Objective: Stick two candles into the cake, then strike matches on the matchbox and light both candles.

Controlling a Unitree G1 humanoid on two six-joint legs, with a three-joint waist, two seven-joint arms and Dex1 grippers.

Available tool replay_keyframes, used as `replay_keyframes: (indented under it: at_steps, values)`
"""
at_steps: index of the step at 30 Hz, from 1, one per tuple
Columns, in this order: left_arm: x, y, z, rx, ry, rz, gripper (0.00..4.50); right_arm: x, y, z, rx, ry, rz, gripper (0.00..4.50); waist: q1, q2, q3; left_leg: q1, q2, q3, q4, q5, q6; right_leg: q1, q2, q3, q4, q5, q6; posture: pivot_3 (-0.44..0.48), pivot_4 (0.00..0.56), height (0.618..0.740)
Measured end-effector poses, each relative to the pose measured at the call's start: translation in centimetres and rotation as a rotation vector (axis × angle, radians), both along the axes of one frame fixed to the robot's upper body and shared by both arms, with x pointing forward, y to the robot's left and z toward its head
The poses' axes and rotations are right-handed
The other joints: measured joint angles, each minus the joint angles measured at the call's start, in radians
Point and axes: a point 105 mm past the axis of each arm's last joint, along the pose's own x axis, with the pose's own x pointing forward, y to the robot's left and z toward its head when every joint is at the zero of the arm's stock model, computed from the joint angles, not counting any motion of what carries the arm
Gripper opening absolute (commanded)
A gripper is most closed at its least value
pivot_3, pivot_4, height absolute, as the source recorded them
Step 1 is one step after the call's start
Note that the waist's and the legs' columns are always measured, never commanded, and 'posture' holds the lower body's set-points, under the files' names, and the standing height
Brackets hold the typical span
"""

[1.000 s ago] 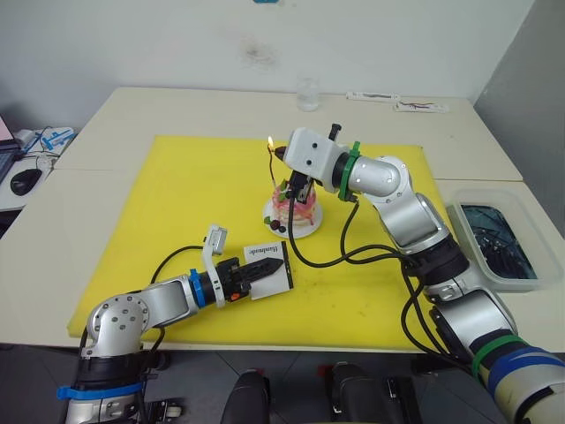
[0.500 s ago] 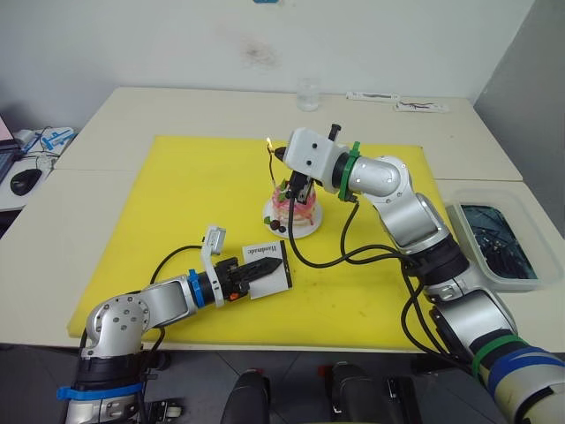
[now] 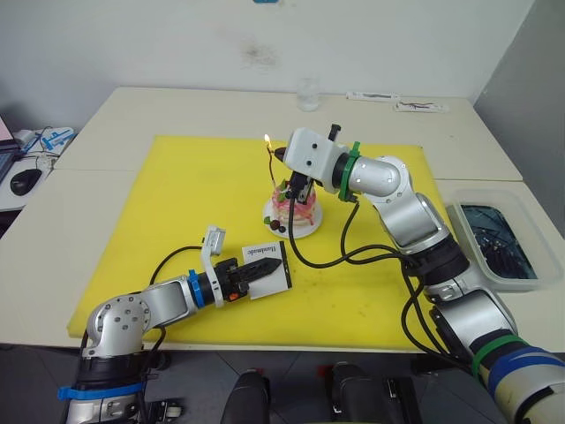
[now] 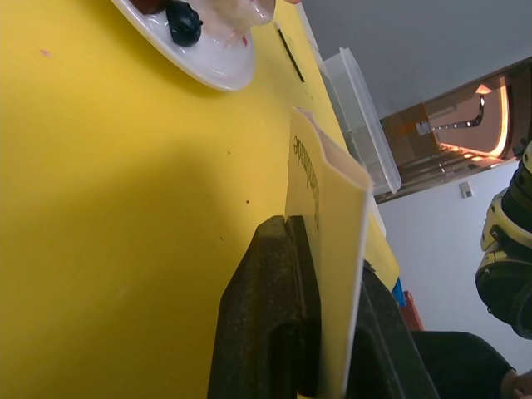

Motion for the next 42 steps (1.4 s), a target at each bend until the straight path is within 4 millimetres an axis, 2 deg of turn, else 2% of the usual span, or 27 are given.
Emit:
replay_keyframes:
  at_steps: [17,22,28,33,36,42]
  values:
    - [0.3,-0.1,0.0,-0.003,0.0,0.002,0.0,-0.4,-0.4,0.1,-0.018,-0.008,0.01,0.02,0.001,0.0,0.0,0.0,0.0,0.0,0.0,0.0,0.0,0.0,0.0,0.0,0.0,0.0,0.0,0.0,0.15,0.74]
    - [0.5,-0.2,0.2,-0.006,-0.004,0.002,0.0,-2.0,-2.0,-0.4,-0.019,0.02,0.018,0.02,0.002,0.0,0.0,-0.001,0.0,0.0,0.0,0.0,0.0,0.0,0.0,0.0,-0.001,0.0,0.0,0.0,0.15,0.74]
    - [0.7,-0.3,0.3,-0.02,-0.002,-0.008,0.0,-5.0,-3.4,-0.7,0.008,0.076,0.066,0.02,0.002,0.0,0.0,-0.001,0.0,-0.001,-0.001,0.0,0.0,0.0,0.0,-0.001,-0.001,0.0,0.0,0.0,0.15,0.74]
    - [0.8,-0.3,0.3,-0.021,-0.003,-0.017,0.0,-6.8,-6.9,-2.8,0.047,0.193,-0.011,0.02,0.004,0.0,0.0,-0.001,0.0,0.0,0.0,0.0,0.0,0.001,0.0,-0.001,-0.003,-0.002,-0.003,0.0,0.15,0.74]
    - [0.7,-0.4,0.3,-0.022,-0.001,-0.029,0.0,-7.0,-9.8,-2.8,0.088,0.204,-0.127,0.02,0.003,0.0,0.0,-0.001,0.0,0.0,0.0,0.0,0.0,0.0,0.0,0.0,-0.002,-0.002,-0.004,0.0,0.15,0.74]
    - [0.7,-0.6,0.3,-0.026,0.002,-0.037,0.0,-6.9,-19.8,-2.2,0.223,0.177,-0.519,0.02,0.004,0.0,0.0,-0.001,0.0,0.002,0.0,0.0,0.0,0.001,0.0,0.001,-0.003,-0.002,-0.004,0.0,0.15,0.74]
